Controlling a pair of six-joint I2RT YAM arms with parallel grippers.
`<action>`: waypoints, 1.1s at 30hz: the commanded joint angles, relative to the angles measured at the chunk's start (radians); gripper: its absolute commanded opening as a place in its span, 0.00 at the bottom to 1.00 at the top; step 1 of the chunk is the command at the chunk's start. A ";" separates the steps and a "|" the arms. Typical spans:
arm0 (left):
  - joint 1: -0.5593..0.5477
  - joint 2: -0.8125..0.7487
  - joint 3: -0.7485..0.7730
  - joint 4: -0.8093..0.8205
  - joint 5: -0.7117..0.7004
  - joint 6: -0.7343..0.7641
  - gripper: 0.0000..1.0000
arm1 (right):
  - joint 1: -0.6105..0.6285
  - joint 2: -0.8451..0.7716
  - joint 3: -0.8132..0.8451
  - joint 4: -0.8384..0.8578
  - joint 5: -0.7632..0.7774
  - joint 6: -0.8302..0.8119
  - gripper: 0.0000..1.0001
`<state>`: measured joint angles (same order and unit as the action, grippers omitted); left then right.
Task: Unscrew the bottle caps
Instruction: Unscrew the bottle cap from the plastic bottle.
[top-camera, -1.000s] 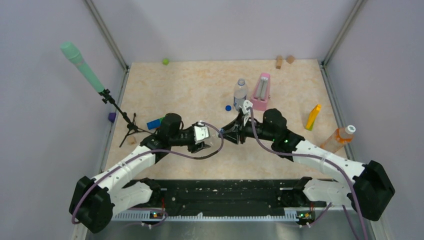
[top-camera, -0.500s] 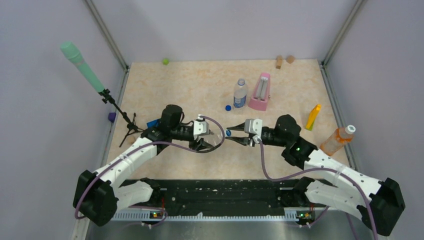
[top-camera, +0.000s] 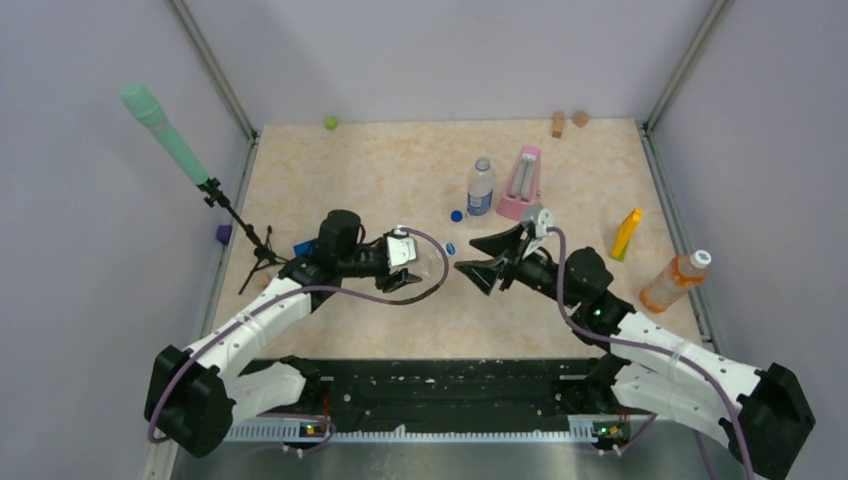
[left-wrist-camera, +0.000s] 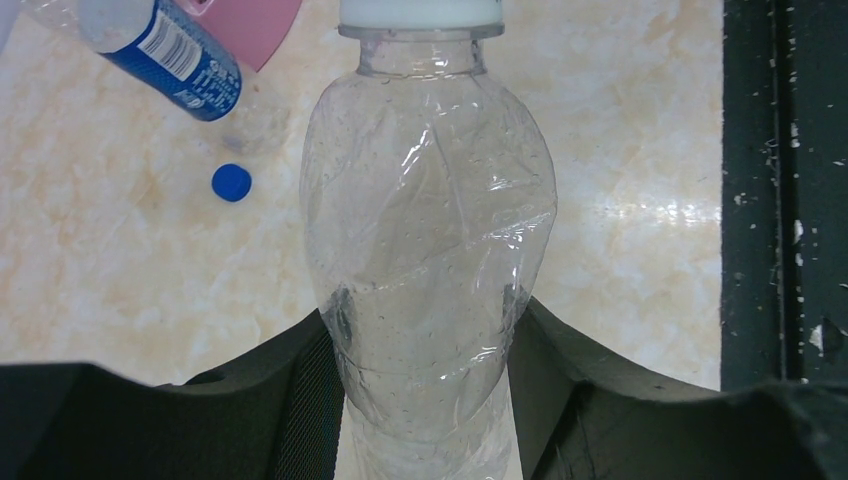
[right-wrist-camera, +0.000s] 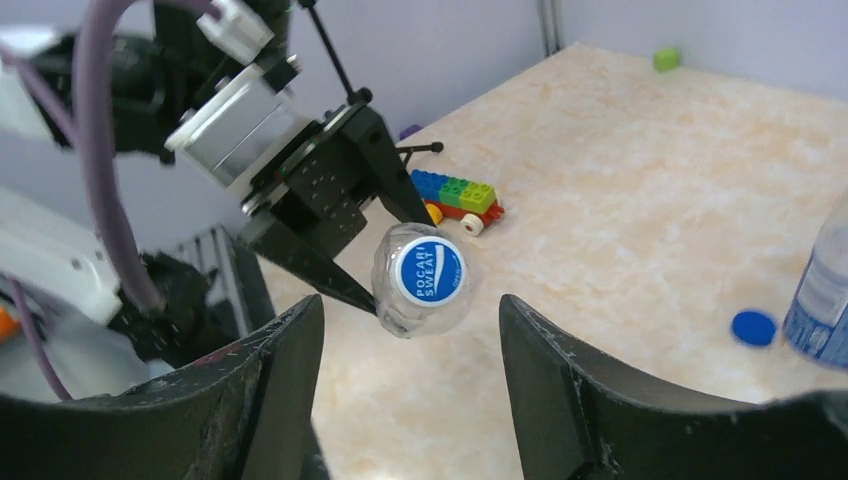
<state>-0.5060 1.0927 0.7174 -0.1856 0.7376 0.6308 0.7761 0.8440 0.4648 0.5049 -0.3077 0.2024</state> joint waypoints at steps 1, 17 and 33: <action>-0.006 -0.050 -0.027 0.096 -0.081 0.012 0.00 | 0.000 0.014 0.045 0.027 0.192 0.434 0.62; -0.042 -0.065 -0.037 0.114 -0.171 0.055 0.00 | 0.000 0.236 0.116 0.074 0.169 0.850 0.61; -0.063 -0.028 -0.023 0.107 -0.197 0.060 0.00 | 0.000 0.257 0.150 -0.035 0.146 0.713 0.24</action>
<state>-0.5648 1.0565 0.6765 -0.1211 0.5293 0.6846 0.7757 1.1187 0.5648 0.5003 -0.1368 1.0019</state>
